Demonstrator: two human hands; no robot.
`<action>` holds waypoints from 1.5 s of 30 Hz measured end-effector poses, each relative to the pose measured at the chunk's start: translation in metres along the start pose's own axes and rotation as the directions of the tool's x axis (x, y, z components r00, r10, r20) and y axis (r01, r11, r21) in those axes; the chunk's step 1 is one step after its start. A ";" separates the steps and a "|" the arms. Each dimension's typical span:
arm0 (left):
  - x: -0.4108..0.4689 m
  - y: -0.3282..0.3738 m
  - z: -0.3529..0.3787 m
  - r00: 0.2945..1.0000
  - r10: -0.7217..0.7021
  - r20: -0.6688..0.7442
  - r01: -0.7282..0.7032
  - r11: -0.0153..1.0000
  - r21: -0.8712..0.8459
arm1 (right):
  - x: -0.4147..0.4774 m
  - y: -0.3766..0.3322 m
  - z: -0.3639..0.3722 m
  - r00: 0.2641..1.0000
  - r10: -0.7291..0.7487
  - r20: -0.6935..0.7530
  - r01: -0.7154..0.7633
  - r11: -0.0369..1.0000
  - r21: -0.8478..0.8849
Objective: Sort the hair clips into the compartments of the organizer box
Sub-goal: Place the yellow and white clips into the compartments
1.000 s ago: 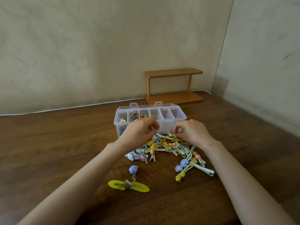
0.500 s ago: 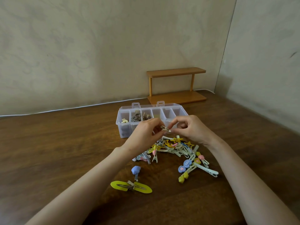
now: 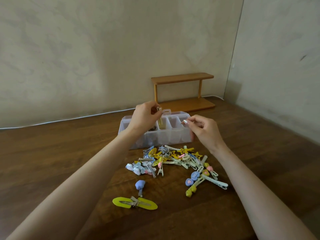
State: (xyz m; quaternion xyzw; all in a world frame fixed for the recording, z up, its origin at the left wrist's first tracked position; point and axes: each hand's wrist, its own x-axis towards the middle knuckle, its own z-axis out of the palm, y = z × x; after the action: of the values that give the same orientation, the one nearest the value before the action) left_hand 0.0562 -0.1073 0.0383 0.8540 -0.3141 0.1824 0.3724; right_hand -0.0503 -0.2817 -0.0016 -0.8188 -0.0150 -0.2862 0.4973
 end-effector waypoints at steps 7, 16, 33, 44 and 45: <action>0.007 -0.012 0.016 0.991 0.072 0.116 -0.084 0.991 0.106 | -0.001 0.000 0.002 0.999 0.014 0.029 -0.012 0.999 -0.040; -0.033 -0.007 -0.003 0.978 0.179 0.111 -0.187 0.980 0.064 | 0.001 -0.004 -0.010 0.924 0.193 0.330 -0.068 0.932 -0.355; -0.074 -0.002 0.018 0.909 0.265 0.321 -0.370 0.867 0.333 | 0.003 0.000 -0.025 0.810 0.419 0.410 -0.081 0.772 -0.630; -0.074 -0.006 0.024 0.887 0.291 0.359 -0.417 0.839 0.351 | 0.004 0.000 -0.029 0.874 0.336 0.351 -0.083 0.816 -0.573; -0.075 -0.005 0.023 0.891 0.278 0.359 -0.405 0.844 0.351 | 0.004 -0.002 -0.027 0.861 0.316 0.400 -0.062 0.844 -0.533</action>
State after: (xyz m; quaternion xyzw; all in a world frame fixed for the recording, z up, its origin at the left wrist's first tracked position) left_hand 0.0065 -0.0922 -0.0202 0.8602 -0.4684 0.1799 0.0914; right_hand -0.0604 -0.3039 0.0111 -0.9613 0.0226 -0.0197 0.2739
